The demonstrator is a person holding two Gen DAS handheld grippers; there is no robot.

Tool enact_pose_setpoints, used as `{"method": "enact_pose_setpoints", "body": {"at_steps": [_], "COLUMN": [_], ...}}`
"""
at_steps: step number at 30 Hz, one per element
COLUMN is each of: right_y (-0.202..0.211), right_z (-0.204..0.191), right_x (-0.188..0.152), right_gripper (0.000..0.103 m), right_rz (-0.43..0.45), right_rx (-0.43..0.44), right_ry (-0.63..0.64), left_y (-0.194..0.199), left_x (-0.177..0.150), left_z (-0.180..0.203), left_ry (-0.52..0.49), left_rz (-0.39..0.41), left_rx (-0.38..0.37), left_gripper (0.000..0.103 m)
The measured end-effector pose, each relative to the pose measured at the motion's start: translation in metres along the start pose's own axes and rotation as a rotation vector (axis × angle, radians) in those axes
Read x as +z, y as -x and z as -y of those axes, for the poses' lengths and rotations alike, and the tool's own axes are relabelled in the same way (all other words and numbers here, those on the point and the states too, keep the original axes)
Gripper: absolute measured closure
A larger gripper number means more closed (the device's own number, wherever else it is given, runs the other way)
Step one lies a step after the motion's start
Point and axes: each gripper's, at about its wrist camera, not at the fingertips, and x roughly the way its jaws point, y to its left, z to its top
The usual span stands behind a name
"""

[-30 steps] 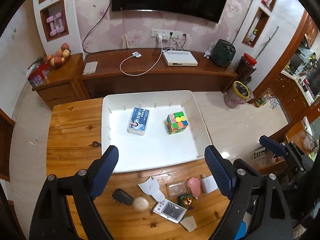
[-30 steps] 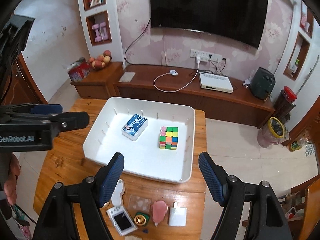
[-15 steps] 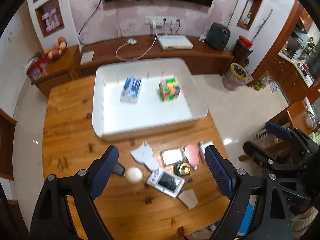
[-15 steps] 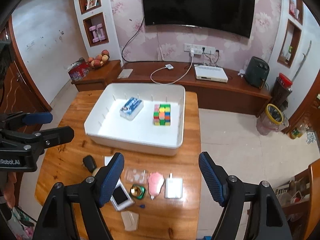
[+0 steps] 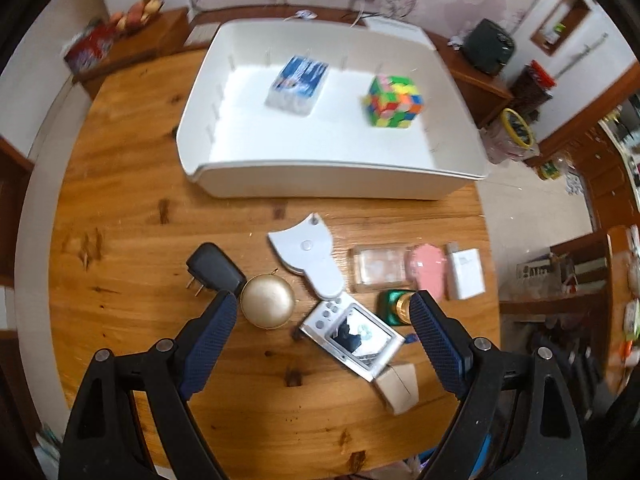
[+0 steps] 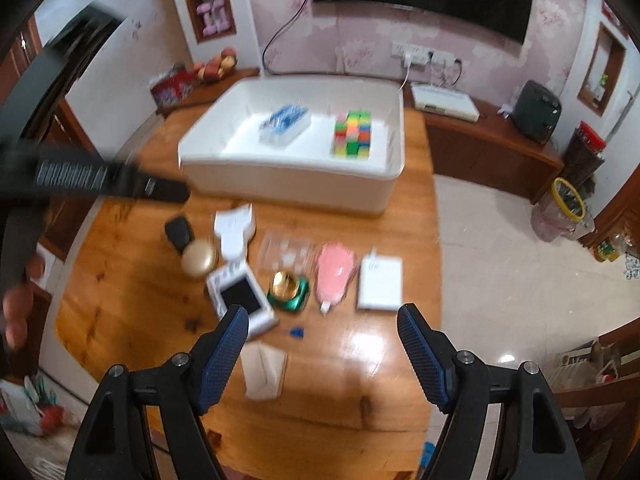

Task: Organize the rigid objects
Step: 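Lift both tools out of the tray back toward the remaining items, then grasp the white plastic clip with the left tool while the right tool grasps the beige paper piece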

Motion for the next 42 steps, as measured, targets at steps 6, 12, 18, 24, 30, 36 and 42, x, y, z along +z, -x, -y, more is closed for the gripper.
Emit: {"method": "enact_pose_setpoints", "body": {"at_steps": [6,12,18,24,30,36,42], "right_y": [-0.034,-0.056,-0.072,-0.084,-0.092,-0.090,-0.086], "right_z": [-0.010,-0.024,-0.033,-0.041,-0.048,-0.057,-0.066], "right_x": [-0.032,-0.052,-0.062,-0.067,-0.069,-0.070,-0.070], "right_gripper": [0.025,0.025,0.025,0.025,0.025,0.041,0.056], "right_rz": [-0.054,-0.082,-0.105,-0.129,-0.133,-0.091,-0.080], "right_rx": [0.015,0.042,0.060,0.051,0.025,0.011,0.014], "right_ry": [0.021,0.055,0.060,0.081,0.106,0.133,0.138], "left_y": [-0.047,-0.087,-0.109,-0.116,-0.117,-0.115,-0.111], "left_x": [0.005,0.012,0.015,0.014,0.015,0.008,0.005], "left_z": [-0.011,-0.021,-0.029,-0.032,-0.034,-0.032,-0.031], "left_ry": [0.056,0.131,0.183,0.190,0.193,0.171,0.149], "left_rz": [-0.030,-0.055,-0.073,-0.061,-0.040,-0.008,-0.002], "left_rx": [0.028,0.053,0.070,0.085,0.108,0.129,0.120], "left_gripper": [0.013,0.013,0.013,0.013,0.014,0.031,0.040]}}
